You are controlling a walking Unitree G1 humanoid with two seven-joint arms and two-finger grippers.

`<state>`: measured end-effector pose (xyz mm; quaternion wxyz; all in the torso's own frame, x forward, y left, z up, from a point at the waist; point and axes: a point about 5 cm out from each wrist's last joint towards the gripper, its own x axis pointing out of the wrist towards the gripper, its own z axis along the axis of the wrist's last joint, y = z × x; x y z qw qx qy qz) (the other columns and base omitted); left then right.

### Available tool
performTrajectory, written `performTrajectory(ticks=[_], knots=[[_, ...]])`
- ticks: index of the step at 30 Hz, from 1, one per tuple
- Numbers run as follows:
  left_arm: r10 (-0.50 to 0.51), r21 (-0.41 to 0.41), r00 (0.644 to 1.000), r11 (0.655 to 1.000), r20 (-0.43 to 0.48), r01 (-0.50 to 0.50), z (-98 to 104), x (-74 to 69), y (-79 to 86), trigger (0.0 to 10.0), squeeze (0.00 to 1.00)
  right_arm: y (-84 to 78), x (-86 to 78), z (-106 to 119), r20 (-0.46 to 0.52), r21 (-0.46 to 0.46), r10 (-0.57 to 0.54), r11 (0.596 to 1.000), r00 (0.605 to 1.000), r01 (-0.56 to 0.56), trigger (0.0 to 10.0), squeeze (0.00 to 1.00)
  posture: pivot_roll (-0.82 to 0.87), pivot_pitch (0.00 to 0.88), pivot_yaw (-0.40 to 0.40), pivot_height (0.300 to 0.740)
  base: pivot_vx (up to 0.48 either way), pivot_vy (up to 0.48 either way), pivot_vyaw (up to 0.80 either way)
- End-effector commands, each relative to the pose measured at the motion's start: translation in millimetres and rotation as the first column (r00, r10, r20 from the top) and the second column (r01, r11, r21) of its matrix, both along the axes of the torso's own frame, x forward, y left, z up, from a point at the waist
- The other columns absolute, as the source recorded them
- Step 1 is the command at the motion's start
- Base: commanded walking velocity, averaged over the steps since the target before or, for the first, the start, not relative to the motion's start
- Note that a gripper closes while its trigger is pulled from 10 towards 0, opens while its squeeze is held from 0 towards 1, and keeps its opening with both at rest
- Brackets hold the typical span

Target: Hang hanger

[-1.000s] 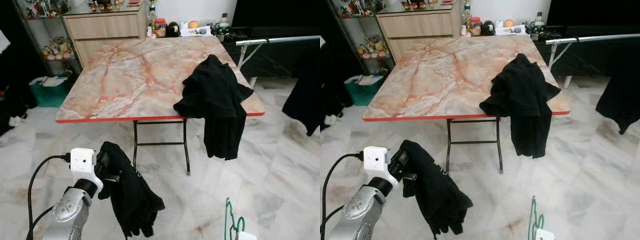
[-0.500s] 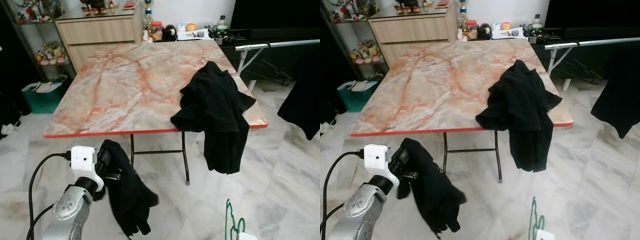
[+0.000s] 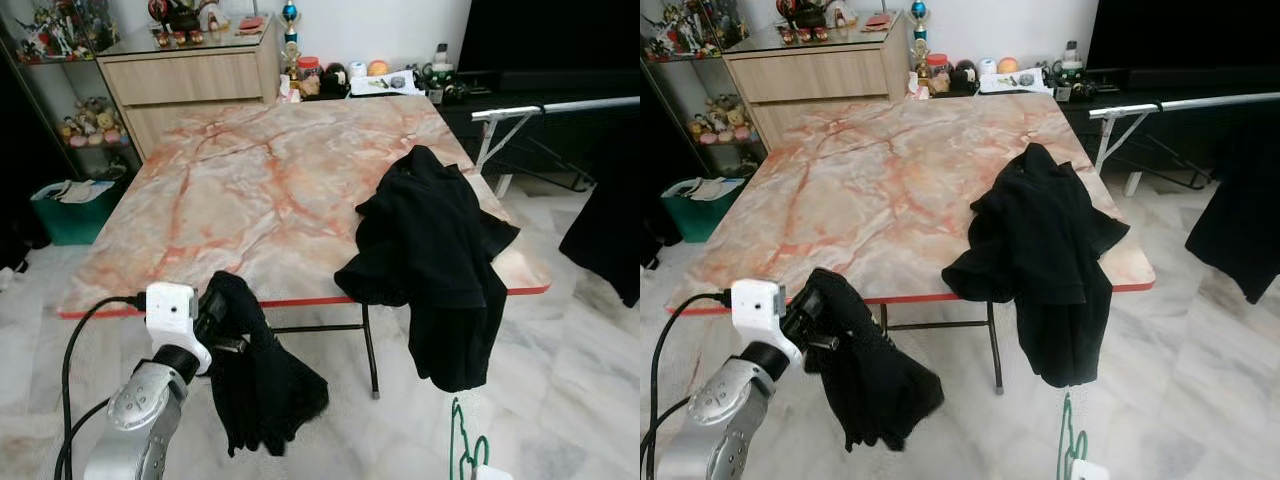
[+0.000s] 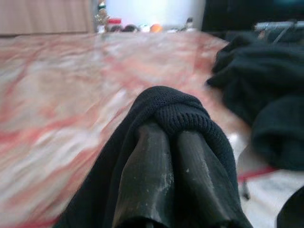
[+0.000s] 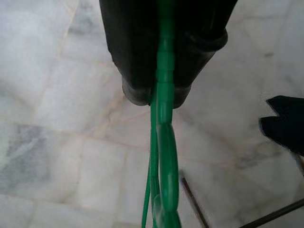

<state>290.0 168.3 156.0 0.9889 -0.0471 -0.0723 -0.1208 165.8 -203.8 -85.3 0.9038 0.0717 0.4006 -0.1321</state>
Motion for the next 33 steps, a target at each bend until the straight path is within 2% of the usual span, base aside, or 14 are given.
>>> performTrajectory(ticks=[1,3,5,6,7,13,18,23,28,33], knots=[[-0.005,-0.010,0.988,1.000,0.154,0.007,44.9,14.3,3.3,10.0,0.00,4.3,1.8,0.0,0.002,0.011,-0.005,1.000,1.000,0.005,10.0,0.00,0.03,0.041,0.071,0.721,0.337,0.000,0.00],[-0.014,-0.006,0.978,1.000,0.209,0.015,64.8,25.1,2.7,10.0,0.00,4.6,2.6,0.3,0.003,0.011,-0.007,1.000,1.000,0.007,10.0,0.00,0.03,0.040,0.073,0.721,0.339,0.000,0.00],[-0.015,-0.003,0.976,1.000,0.219,0.016,68.8,27.2,2.6,10.0,0.00,4.7,2.7,0.3,0.004,0.011,-0.008,1.000,1.000,0.008,10.0,0.00,0.03,0.040,0.073,0.721,0.341,0.000,0.00],[-0.017,-0.008,0.967,1.000,0.255,0.020,84.8,35.0,2.8,10.0,0.00,5.1,3.4,0.5,0.006,0.011,-0.010,1.000,1.000,0.009,10.0,0.00,0.03,0.043,0.078,0.721,0.341,0.000,0.00],[-0.022,-0.006,0.962,1.000,0.271,0.025,91.4,37.6,2.7,10.0,0.00,5.2,3.7,0.7,0.006,0.011,-0.009,1.000,1.000,0.009,10.0,0.00,0.03,0.042,0.079,0.721,0.341,0.000,0.00],[-0.024,0.006,0.940,1.000,0.340,0.023,121.4,53.8,2.7,10.0,0.00,4.9,4.9,1.1,0.007,0.011,-0.019,1.000,1.000,0.019,10.0,0.00,0.03,0.043,0.077,0.721,0.351,0.000,0.00],[-0.013,-0.018,0.927,1.000,0.374,0.022,133.9,63.2,-0.4,10.0,0.00,4.1,5.6,1.5,0.008,0.009,-0.020,1.000,1.000,0.019,10.0,0.00,0.04,0.045,0.074,0.721,0.388,0.000,0.00],[-0.011,-0.044,0.919,0.999,0.394,0.031,143.4,74.6,-10.7,10.0,0.00,4.4,6.4,1.8,0.010,0.011,-0.016,1.000,1.000,0.016,10.0,0.00,0.03,0.046,0.076,0.721,0.413,0.000,0.00],[0.000,-0.055,0.919,0.998,0.393,0.024,143.4,79.6,-11.4,10.0,0.00,3.5,5.6,1.6,0.009,0.009,-0.021,1.000,1.000,0.021,10.0,0.00,0.03,0.051,0.075,0.721,0.458,0.000,0.00],[0.017,-0.055,0.929,0.998,0.369,0.004,132.4,80.4,-8.7,10.0,0.00,2.6,3.7,0.8,0.002,0.007,-0.021,1.000,1.000,0.021,10.0,0.00,0.03,0.054,0.074,0.721,0.480,0.000,0.00]])
